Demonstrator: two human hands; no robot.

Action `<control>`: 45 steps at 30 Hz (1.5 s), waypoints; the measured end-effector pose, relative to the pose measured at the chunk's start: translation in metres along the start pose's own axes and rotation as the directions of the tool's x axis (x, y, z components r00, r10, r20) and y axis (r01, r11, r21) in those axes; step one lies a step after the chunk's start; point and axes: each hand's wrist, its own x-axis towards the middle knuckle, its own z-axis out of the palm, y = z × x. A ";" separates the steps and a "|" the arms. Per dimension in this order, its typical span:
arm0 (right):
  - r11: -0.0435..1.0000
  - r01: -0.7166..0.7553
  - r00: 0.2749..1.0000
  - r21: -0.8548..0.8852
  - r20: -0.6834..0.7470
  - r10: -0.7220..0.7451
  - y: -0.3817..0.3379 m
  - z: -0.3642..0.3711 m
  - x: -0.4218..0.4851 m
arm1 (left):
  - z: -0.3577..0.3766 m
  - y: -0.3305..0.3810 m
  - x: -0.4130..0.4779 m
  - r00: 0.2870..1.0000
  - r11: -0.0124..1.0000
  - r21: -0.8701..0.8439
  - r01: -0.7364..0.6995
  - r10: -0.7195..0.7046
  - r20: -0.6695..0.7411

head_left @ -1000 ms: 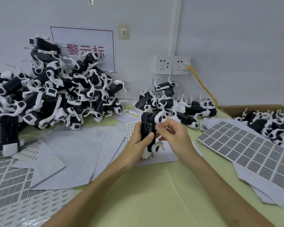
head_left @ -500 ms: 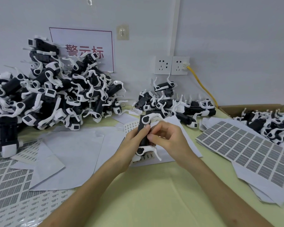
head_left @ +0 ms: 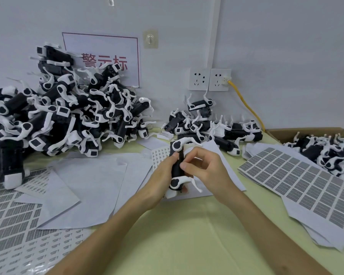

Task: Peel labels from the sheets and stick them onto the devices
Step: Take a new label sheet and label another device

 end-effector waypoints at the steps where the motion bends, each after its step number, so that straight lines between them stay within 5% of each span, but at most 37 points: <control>1: 1.000 0.000 1.000 -0.002 0.001 0.000 0.000 0.000 0.000 | 0.000 0.000 0.000 1.000 1.000 -0.001 0.003 -0.003 0.006; 14: 1.000 0.000 1.000 0.004 -0.018 0.000 0.000 0.001 0.000 | 0.002 0.008 -0.003 0.997 0.982 -0.178 0.066 -0.060 0.041; 25: 0.997 0.056 0.880 0.054 -0.474 -0.024 -0.003 -0.026 0.009 | 0.002 0.012 -0.007 0.968 0.940 -0.268 0.213 -0.166 0.187; 27: 0.997 -0.052 0.892 0.051 -0.447 0.069 -0.004 -0.031 0.011 | 0.000 0.012 -0.007 0.959 0.952 -0.232 0.199 -0.141 0.246; 30: 0.971 -0.230 0.951 0.063 -0.195 0.238 -0.006 -0.034 0.012 | -0.003 0.013 -0.008 0.945 0.972 -0.148 0.184 -0.134 0.298; 33: 0.949 -0.314 0.948 -0.002 0.059 0.314 -0.009 -0.035 0.009 | -0.007 0.014 -0.005 0.958 0.958 -0.173 0.229 -0.190 0.215; 35: 0.952 -0.302 0.947 -0.044 0.101 0.305 -0.010 -0.038 0.008 | -0.011 0.016 -0.003 0.961 0.940 -0.221 0.259 -0.230 0.151; 41: 0.907 -0.417 0.907 0.056 0.098 0.410 -0.019 -0.057 0.008 | -0.025 0.022 0.004 0.973 0.897 -0.417 0.146 -0.207 -0.104; 45: 0.890 -0.401 0.893 0.217 -0.124 0.432 -0.025 -0.067 0.011 | -0.026 0.018 0.009 0.954 0.934 -0.352 0.061 -0.159 -0.255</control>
